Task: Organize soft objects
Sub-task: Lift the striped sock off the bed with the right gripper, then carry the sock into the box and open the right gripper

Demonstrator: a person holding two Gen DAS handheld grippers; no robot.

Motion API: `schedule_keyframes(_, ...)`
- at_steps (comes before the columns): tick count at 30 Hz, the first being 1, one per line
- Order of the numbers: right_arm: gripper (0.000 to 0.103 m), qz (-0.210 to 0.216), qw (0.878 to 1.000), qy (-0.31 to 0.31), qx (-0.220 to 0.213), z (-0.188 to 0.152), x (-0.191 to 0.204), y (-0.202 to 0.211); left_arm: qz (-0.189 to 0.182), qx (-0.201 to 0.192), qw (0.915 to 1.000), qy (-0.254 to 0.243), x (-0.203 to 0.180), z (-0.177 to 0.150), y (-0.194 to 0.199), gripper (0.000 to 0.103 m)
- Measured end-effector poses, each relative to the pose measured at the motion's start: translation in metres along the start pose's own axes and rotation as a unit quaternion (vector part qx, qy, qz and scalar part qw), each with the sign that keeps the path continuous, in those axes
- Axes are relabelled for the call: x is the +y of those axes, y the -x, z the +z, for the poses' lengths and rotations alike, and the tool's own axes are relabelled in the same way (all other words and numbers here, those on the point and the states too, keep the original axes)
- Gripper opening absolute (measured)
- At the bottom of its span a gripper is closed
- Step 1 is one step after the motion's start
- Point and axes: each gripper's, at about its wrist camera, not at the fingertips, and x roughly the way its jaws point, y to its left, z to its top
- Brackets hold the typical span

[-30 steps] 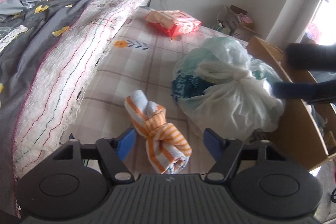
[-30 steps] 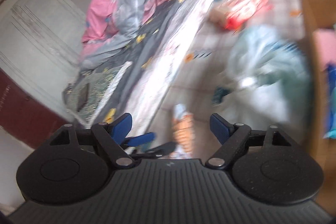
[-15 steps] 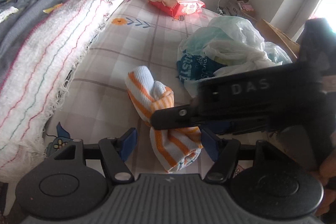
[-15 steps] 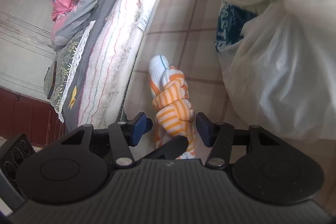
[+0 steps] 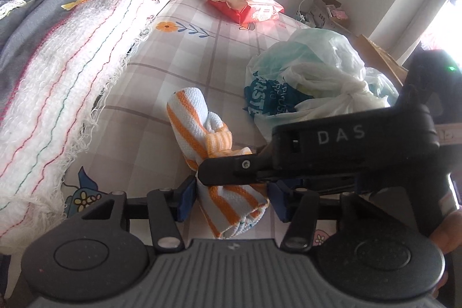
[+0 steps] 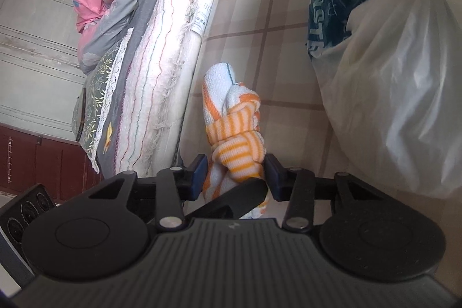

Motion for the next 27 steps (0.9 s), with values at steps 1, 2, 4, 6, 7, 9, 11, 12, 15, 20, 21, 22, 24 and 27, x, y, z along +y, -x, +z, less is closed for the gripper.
schedule_keyframes(1,0.042,0.004,1.000,0.001,-0.001,-0.002,0.001,0.002,0.000,-0.003,1.0000,-0.001,-0.001,-0.001,0.004,0.054)
schedule_keyframes(2,0.041,0.008,1.000,0.002,-0.001,-0.004,0.003,0.004,0.001,-0.006,1.0000,-0.003,-0.002,-0.002,0.008,0.054)
schedule_keyframes(4,0.041,0.019,1.000,0.002,-0.004,-0.007,0.005,0.009,0.002,-0.012,0.9999,-0.006,-0.004,-0.003,0.019,0.053)
schedule_keyframes(6,0.040,0.030,1.000,0.006,-0.008,-0.011,0.008,0.015,0.001,-0.021,0.9998,-0.008,-0.007,-0.002,0.030,0.053)
schedule_keyframes(7,0.040,0.036,0.999,0.009,-0.011,-0.012,0.010,0.019,0.000,-0.026,0.9996,-0.009,-0.009,-0.002,0.036,0.053)
schedule_keyframes(9,0.039,0.051,0.998,0.012,-0.018,-0.015,0.014,0.029,-0.003,-0.039,0.9992,-0.013,-0.015,0.000,0.051,0.053)
schedule_keyframes(11,0.039,0.069,0.997,0.018,-0.029,-0.019,0.021,0.042,-0.007,-0.053,0.9982,-0.026,-0.025,0.002,0.066,0.053)
schedule_keyframes(12,0.039,0.076,0.996,0.023,-0.036,-0.020,0.023,0.050,-0.008,-0.061,0.9976,-0.033,-0.030,0.003,0.072,0.053)
schedule_keyframes(15,0.039,0.092,0.993,0.041,-0.064,-0.025,0.031,0.079,-0.013,-0.086,0.9943,-0.062,-0.053,0.007,0.091,0.053)
schedule_keyframes(20,0.039,0.107,0.985,0.057,-0.119,-0.032,0.030,0.139,-0.044,-0.114,0.9854,-0.119,-0.100,0.013,0.106,0.054)
schedule_keyframes(21,0.039,0.108,0.984,0.057,-0.130,-0.033,0.027,0.151,-0.052,-0.115,0.9833,-0.131,-0.111,0.015,0.106,0.054)
schedule_keyframes(22,0.038,0.108,0.982,0.055,-0.143,-0.034,0.022,0.165,-0.063,-0.115,0.9810,-0.143,-0.122,0.017,0.104,0.054)
schedule_keyframes(24,0.038,0.106,0.979,0.049,-0.167,-0.038,0.009,0.191,-0.087,-0.113,0.9760,-0.165,-0.147,0.021,0.100,0.054)
schedule_keyframes(27,0.038,0.100,0.973,0.026,-0.207,-0.047,-0.018,0.235,-0.123,-0.107,0.9664,-0.199,-0.186,0.024,0.089,0.055)
